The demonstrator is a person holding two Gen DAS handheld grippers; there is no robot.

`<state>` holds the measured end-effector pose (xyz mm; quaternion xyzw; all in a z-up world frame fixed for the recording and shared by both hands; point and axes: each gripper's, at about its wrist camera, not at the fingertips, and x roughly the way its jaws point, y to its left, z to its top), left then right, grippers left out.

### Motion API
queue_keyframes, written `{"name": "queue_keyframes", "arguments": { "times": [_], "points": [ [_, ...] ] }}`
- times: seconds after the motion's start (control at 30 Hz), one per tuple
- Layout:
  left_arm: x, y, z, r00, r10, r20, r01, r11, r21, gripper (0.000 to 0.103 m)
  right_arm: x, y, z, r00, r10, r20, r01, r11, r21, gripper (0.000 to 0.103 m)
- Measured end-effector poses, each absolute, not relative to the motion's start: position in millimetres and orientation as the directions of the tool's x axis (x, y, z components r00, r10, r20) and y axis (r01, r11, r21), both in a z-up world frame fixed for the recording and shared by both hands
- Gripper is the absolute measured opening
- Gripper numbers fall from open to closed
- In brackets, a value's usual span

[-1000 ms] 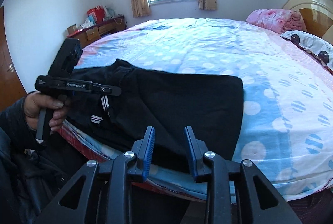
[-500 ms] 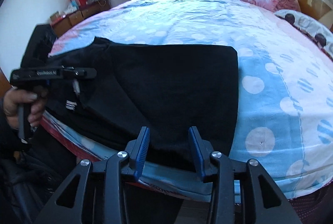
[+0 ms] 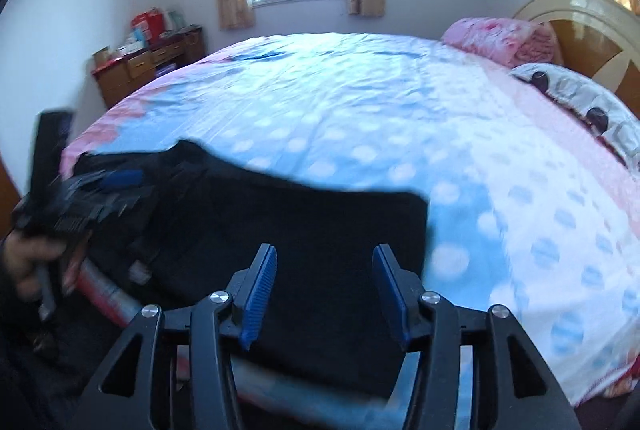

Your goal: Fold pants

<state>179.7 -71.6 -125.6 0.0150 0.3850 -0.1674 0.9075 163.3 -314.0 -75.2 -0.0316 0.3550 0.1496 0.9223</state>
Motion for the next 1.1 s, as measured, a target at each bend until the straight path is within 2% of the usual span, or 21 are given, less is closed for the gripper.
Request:
{"name": "queue_keyframes", "arguments": {
  "times": [0.1,0.2,0.27,0.37,0.5,0.57,0.67,0.77,0.83,0.93,1.0,1.1],
  "points": [
    [189,-74,-144,0.62,-0.239,-0.747,0.299,0.953,-0.057,0.095,194,-321,-87,0.673,0.255,-0.694,-0.252,0.962,0.108,0.052],
    [187,-75,-151,0.629,-0.242,-0.739,0.316,0.948,-0.041,0.096,228,-334,-116,0.573,0.248,-0.781,-0.19,0.967,0.168,0.052],
    [186,-74,-151,0.627,-0.246,-0.739,0.321,0.946,-0.042,0.096,229,-336,-116,0.578,0.272,-0.77,-0.193,0.962,0.195,0.052],
    [181,-67,-139,0.659,-0.252,-0.709,0.3,0.952,-0.061,0.096,224,-330,-105,0.584,0.245,-0.774,-0.207,0.967,0.15,0.052],
    [182,-62,-133,0.702,-0.157,-0.695,0.256,0.966,0.041,0.101,211,-318,-85,0.635,0.204,-0.745,-0.197,0.975,0.099,0.052],
    [185,-52,-135,0.695,-0.123,-0.708,0.224,0.973,0.051,0.101,209,-308,-76,0.641,0.242,-0.729,-0.225,0.967,0.123,0.052],
    [189,-34,-136,0.692,-0.077,-0.718,0.157,0.987,0.046,0.101,207,-271,-68,0.599,0.409,-0.688,-0.355,0.906,0.23,0.052],
    [190,-20,-140,0.682,-0.035,-0.731,0.114,0.992,0.059,0.101,213,-235,-74,0.528,0.517,-0.674,-0.44,0.845,0.303,0.053],
    [191,-13,-146,0.666,-0.03,-0.746,0.114,0.992,0.062,0.101,220,-209,-87,0.489,0.526,-0.695,-0.471,0.831,0.297,0.053],
    [191,-11,-153,0.655,-0.035,-0.754,0.128,0.99,0.065,0.101,237,-188,-121,0.389,0.485,-0.783,-0.446,0.843,0.3,0.053],
    [189,-11,-154,0.658,-0.042,-0.751,0.134,0.989,0.063,0.102,238,-190,-124,0.403,0.499,-0.767,-0.441,0.84,0.315,0.053],
    [188,-11,-152,0.66,-0.053,-0.749,0.142,0.988,0.055,0.103,237,-194,-115,0.376,0.476,-0.795,-0.426,0.851,0.308,0.053]
  ]
}}
